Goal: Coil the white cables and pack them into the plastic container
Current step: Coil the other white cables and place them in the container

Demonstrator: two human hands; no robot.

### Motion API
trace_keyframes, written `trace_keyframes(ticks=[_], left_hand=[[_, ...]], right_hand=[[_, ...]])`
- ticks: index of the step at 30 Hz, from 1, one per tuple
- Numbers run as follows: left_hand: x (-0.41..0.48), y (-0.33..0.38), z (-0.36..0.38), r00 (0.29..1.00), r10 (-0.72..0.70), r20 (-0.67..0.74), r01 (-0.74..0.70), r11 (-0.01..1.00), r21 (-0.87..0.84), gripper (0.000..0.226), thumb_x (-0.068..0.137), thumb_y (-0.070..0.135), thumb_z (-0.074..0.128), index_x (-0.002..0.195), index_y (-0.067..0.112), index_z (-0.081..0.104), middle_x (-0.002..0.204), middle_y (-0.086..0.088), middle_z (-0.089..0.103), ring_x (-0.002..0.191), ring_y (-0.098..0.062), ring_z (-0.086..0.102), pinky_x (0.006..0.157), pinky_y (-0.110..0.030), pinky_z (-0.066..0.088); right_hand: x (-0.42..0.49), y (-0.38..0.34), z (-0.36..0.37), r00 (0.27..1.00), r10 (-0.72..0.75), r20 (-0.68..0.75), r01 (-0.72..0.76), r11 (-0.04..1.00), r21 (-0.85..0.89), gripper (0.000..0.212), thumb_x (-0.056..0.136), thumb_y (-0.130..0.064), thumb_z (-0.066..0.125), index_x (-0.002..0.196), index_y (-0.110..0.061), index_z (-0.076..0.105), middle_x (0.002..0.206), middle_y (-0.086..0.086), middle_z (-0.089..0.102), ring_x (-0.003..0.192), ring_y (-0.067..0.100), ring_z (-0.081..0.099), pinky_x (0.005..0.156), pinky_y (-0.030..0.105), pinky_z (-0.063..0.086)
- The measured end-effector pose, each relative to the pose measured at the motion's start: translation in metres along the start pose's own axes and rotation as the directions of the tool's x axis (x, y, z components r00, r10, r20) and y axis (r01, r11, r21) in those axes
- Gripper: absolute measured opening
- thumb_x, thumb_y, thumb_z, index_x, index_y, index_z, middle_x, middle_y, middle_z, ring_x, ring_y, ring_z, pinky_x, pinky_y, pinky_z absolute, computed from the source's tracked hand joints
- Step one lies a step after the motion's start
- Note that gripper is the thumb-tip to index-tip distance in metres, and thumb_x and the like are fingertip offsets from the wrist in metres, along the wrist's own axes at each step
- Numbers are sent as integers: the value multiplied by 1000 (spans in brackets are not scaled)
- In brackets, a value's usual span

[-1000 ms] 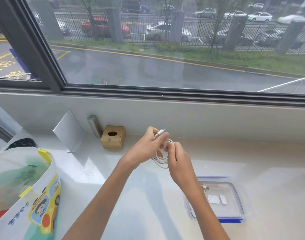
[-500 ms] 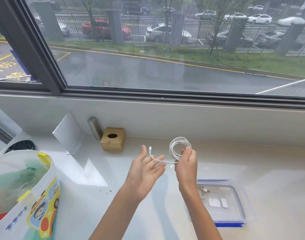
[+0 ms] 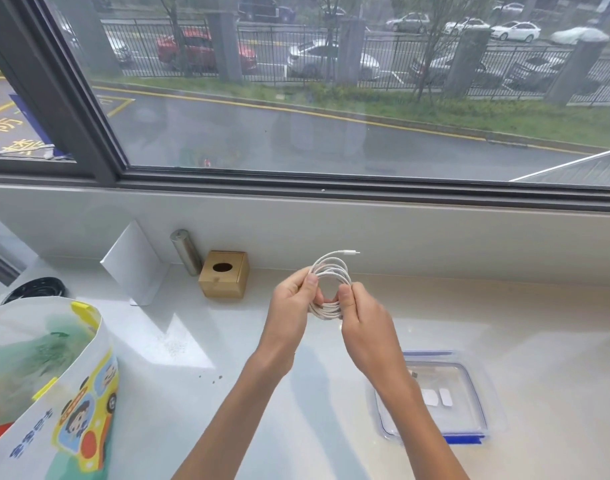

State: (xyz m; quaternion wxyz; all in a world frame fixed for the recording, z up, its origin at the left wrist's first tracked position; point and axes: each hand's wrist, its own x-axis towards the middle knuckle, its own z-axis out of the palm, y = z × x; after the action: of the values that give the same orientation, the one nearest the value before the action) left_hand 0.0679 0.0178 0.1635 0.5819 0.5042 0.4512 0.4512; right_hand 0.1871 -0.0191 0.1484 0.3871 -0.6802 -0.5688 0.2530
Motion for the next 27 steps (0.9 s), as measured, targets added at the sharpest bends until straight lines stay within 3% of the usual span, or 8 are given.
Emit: trace_keyframes(ticks=[2, 5, 7, 11, 14, 16, 19, 27], left_hand=[[2, 8, -3, 998, -37, 52, 39, 998, -42, 37, 105, 20, 40, 89, -6, 62, 60, -1, 46, 66, -16, 50, 76, -31, 40], [3, 17, -7, 984, -55, 169, 66, 996, -60, 50, 105, 26, 39, 62, 19, 62, 62, -11, 48, 67, -17, 59, 74, -27, 43], [2, 18, -6, 985, -46, 165, 54, 998, -44, 49, 106, 26, 38, 65, 20, 64, 65, -12, 48, 66, -16, 58, 72, -26, 42], [1, 11, 2, 1000, -18, 8, 18, 1000, -2, 36, 106, 27, 38, 95, 3, 62, 59, 9, 50, 59, -6, 52, 64, -16, 44], [-1, 6, 8, 997, 23, -75, -18, 998, 66, 34, 105, 33, 40, 97, 7, 59, 61, 12, 47, 61, -5, 49, 60, -12, 43], [-1, 7, 10, 994, 58, -90, -52, 996, 72, 27, 104, 35, 42, 108, 14, 58, 68, 10, 50, 63, -7, 48, 61, -13, 43], [-1, 9, 6, 988, 148, -41, -145, 987, 70, 22, 104, 31, 45, 121, 27, 57, 81, 12, 59, 64, -7, 47, 63, -17, 45], [-1, 13, 4, 974, 225, 6, -220, 944, 246, 20, 104, 29, 45, 105, 32, 65, 67, 20, 59, 63, -3, 53, 63, -16, 45]], right_hand=[[4, -7, -11, 998, -51, 42, 54, 994, -95, 40, 108, -36, 31, 82, -10, 48, 76, 3, 59, 74, 28, 54, 68, 43, 41], [10, -13, -24, 988, -102, 113, 130, 951, -280, 40, 107, -40, 26, 79, -17, 42, 75, -1, 56, 75, 30, 53, 68, 43, 41], [16, -14, -30, 982, -103, 161, 154, 925, -346, 39, 107, -42, 24, 76, -22, 37, 72, -5, 49, 73, 29, 49, 66, 40, 36], [25, -12, -34, 973, -119, 198, 162, 963, -216, 33, 106, -44, 35, 87, -24, 53, 81, -7, 55, 77, 16, 51, 68, 35, 37], [25, -13, -28, 983, -179, 53, 179, 984, 5, 20, 103, -34, 51, 120, -30, 61, 85, -8, 61, 70, 6, 54, 69, 25, 43], [25, -13, -25, 983, -177, 37, 175, 983, 54, 21, 103, -28, 54, 121, -26, 64, 82, -10, 63, 71, 4, 55, 67, 20, 40], [26, -12, -27, 979, -195, 68, 196, 981, -7, 20, 105, -30, 49, 113, -24, 66, 81, -13, 61, 74, 1, 54, 67, 19, 38], [27, -15, -34, 968, -240, 74, 251, 937, -242, 24, 107, -39, 33, 113, -36, 56, 82, -8, 52, 80, 12, 51, 65, 29, 33]])
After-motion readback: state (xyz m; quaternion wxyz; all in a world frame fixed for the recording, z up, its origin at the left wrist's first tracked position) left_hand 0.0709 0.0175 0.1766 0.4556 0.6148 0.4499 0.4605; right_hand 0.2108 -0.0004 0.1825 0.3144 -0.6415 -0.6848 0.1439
